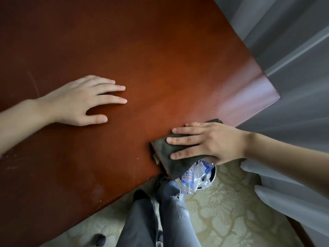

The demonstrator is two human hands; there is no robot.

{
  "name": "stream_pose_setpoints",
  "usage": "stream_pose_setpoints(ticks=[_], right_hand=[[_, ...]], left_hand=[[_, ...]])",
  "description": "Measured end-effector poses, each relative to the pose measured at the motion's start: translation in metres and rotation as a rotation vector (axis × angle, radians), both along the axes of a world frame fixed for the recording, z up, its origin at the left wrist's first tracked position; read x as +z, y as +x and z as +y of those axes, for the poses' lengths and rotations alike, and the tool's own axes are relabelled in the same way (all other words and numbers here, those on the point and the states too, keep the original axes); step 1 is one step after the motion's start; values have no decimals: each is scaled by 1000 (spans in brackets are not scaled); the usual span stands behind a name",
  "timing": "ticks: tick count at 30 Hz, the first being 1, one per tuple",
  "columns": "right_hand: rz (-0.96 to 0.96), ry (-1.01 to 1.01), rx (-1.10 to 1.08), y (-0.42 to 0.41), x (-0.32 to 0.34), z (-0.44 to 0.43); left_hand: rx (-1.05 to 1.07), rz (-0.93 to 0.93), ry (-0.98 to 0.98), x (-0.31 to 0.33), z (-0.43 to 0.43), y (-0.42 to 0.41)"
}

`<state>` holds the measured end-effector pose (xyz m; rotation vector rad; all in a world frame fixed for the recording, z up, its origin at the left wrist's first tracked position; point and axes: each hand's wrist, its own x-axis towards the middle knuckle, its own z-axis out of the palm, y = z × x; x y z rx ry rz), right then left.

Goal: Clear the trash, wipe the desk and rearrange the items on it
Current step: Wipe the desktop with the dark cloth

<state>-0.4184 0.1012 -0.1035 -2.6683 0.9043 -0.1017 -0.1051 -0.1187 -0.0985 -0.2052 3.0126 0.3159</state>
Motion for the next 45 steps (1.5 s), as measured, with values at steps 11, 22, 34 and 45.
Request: stream_pose_setpoints(ticks=[11, 22, 34, 45], right_hand=[[-195, 80, -1179, -100, 36, -117], [137, 28, -951, 6, 3, -114], [39, -54, -203, 156, -4, 12], [-730, 965, -675, 124, 67, 39]], left_hand=[[-43, -40, 1, 2, -7, 0], [-66, 1, -37, -5, -7, 13], [127, -91, -34, 5, 19, 101], [226, -141, -54, 16, 49, 108]])
